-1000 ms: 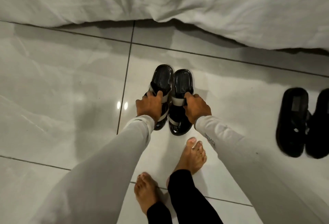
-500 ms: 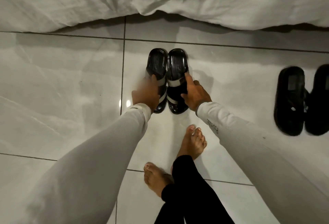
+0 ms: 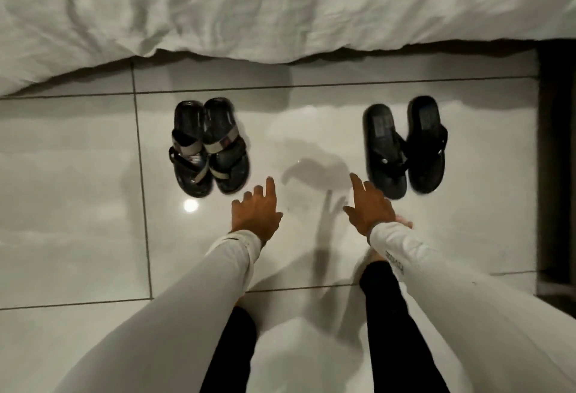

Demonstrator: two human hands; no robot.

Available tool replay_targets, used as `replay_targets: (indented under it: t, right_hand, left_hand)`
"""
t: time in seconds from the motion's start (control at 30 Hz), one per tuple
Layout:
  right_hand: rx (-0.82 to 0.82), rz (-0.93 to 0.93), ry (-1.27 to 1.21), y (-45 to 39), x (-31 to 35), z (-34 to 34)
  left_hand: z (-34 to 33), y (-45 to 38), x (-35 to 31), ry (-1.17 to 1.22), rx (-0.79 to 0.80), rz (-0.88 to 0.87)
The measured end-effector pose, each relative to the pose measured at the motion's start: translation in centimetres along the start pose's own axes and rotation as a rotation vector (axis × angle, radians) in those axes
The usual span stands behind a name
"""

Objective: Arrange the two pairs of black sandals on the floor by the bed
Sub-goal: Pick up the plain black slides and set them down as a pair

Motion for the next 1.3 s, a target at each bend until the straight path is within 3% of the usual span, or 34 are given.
replay_targets:
  t: [0.2, 0.47, 0.6, 0.83, 1.3]
  right_hand:
    - [-0.058, 0.012, -0.030, -5.7, -10.6, 0.5]
    - [-0.032, -0.093, -0.037, -13.5, -22.5, -0.9]
    - [-0.053, -0.046, -0.036, -16.7, -24.0, -1.7]
    - [-0.247, -0.102, -0.161, -17.5, -26.4, -2.9]
    - [-0.208, -0.191, -0.271, -20.0, -31.0, -1.0]
  left_hand:
    - [-4.9, -4.3, -10.8, 0.046, 0.050, 0.020]
    - [-9.2, -13.0, -24.6, 0.294, 0.108, 0.025]
    - [-9.9, -18.0, -27.2, 0.335, 0.069, 0.027]
    - [-9.5, -21.2, -29.6, 0.307, -0.004, -0.024]
    - [-8.5, -23.6, -34.4, 0.286, 0.021, -0.055]
Point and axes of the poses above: each hand's wrist, its own y-axis away from the middle knuckle, its own z-axis out of the back of the hand, x = y × z, the point moved 8 cm from there along -y, towards the middle knuckle, and after that the axes turned 15 degrees about y, right-handed, at the moved point
